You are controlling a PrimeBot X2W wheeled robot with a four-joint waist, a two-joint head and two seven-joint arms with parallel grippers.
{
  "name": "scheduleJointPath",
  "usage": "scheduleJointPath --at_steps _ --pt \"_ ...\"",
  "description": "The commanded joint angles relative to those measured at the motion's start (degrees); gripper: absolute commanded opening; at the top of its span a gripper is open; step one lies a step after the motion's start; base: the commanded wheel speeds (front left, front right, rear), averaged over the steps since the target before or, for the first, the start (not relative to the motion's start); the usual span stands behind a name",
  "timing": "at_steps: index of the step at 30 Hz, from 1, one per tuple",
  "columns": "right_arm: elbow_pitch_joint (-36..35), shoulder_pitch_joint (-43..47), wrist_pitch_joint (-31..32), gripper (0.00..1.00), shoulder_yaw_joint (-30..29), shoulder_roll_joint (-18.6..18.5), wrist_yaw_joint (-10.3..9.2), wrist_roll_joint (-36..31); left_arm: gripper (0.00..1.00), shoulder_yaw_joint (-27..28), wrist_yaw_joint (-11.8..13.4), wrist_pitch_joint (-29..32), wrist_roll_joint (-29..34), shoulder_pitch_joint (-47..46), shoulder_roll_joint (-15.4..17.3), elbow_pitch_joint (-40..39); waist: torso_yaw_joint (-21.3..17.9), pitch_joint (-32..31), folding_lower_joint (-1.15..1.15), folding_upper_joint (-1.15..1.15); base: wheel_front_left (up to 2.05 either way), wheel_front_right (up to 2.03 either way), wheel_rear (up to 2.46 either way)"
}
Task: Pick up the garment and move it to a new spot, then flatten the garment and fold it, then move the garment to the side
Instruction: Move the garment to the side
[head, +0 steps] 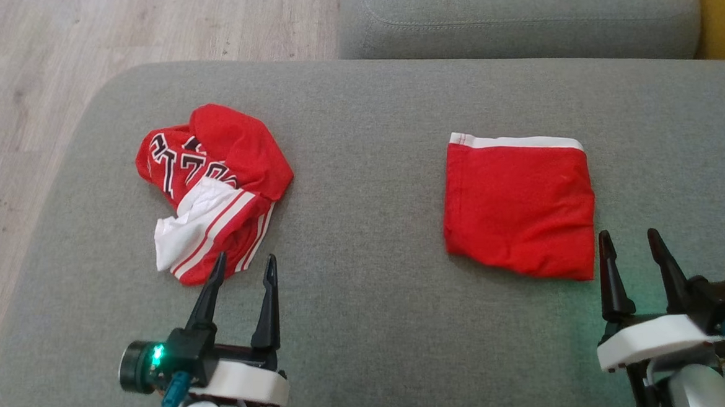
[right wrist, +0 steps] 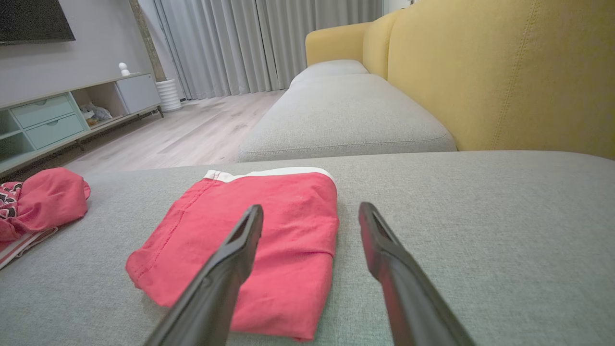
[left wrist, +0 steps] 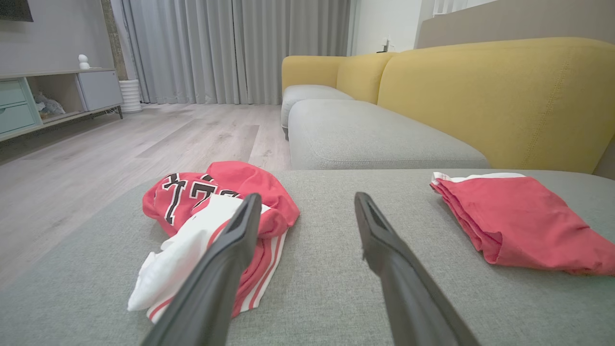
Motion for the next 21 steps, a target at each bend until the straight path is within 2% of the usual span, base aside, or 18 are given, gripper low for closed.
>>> scheduleJointPath --at_steps 1,9,14,15,21 --pt "-2.0 -2.3 0.0 1.0 1.4 -0.3 0.39 0.2 1.0 1.9 0.2 -0.3 0.4 -1.7 0.4 -1.5 0.2 0.3 0.0 0.0 0.0 0.0 0.0" --pt "1.6 -9.3 5.4 1.0 -0.8 -0.3 0.39 -0.6 1.0 1.8 -0.5 -0.3 0.8 -4.0 0.4 -2.4 2.0 4.2 0.0 0.0 0.0 0.0 0.0" --pt "9.5 -16.3 10.6 1.0 -5.0 -0.3 0.39 -0.5 1.0 1.6 -1.0 -0.3 0.5 -5.2 0.4 -2.3 3.7 6.6 0.0 0.0 0.0 0.0 0.0" --pt "9.5 -16.3 10.6 1.0 -5.0 -0.3 0.39 -0.5 1.0 1.6 -1.0 -0.3 0.5 -5.2 0.4 -2.3 3.7 6.6 0.0 0.0 0.0 0.0 0.0" --pt "20.5 -22.7 14.3 1.0 -9.4 -0.3 0.39 -2.2 1.0 1.3 -1.2 -0.3 0.0 -6.1 0.4 -2.0 5.2 8.0 0.0 0.0 0.0 0.0 0.0"
